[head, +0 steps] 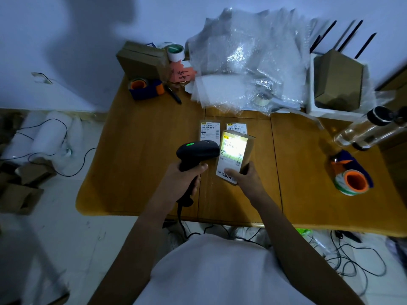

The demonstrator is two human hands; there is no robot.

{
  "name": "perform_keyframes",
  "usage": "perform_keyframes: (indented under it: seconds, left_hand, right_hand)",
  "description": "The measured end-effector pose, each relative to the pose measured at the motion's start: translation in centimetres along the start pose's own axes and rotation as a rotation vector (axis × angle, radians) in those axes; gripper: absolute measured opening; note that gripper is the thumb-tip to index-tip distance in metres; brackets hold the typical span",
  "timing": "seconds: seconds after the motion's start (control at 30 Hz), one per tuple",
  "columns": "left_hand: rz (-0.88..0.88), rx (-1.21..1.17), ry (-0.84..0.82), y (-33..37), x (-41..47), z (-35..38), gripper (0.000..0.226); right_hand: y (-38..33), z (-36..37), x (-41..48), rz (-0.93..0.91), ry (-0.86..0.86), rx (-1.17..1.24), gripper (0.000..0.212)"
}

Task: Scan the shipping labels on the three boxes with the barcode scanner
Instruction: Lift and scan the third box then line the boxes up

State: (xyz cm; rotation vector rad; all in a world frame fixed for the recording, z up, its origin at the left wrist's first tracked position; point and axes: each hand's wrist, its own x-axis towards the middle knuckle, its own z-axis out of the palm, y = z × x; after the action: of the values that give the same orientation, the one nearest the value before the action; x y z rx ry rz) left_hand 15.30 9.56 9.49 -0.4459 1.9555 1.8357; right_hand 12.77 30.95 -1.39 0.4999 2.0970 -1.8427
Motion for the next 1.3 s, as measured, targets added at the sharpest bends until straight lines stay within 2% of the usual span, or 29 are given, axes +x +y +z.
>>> perform_keyframes:
  seconds: [0.47, 0.73, 1.13, 1.3]
  left_hand:
    - [0.064, 0.130, 0.011, 0.0, 0.4, 0.1, 0.033]
    - [0.053, 0.076, 0.035, 0.4, 0.4, 0.2, 0.029]
    - [0.046, 0.039, 0.031, 0.3, 0.5, 0.2, 0.026]
    - [0.040, -0.006, 0.029, 0.8, 0.9, 0.2, 0.021]
  right_hand:
    - [0.0, -0.2, 0.2, -0.002, 0.006, -0.003, 0.066]
    - [-0.1, -0.3, 0.2, 0.017, 0.026, 0.034, 0.055]
    - [0.0, -0.2, 0.6, 0.033, 0.036, 0.014, 0.058]
    - [-0.3, -0.5, 1.1, 0.094, 0.104, -0.013, 0.058]
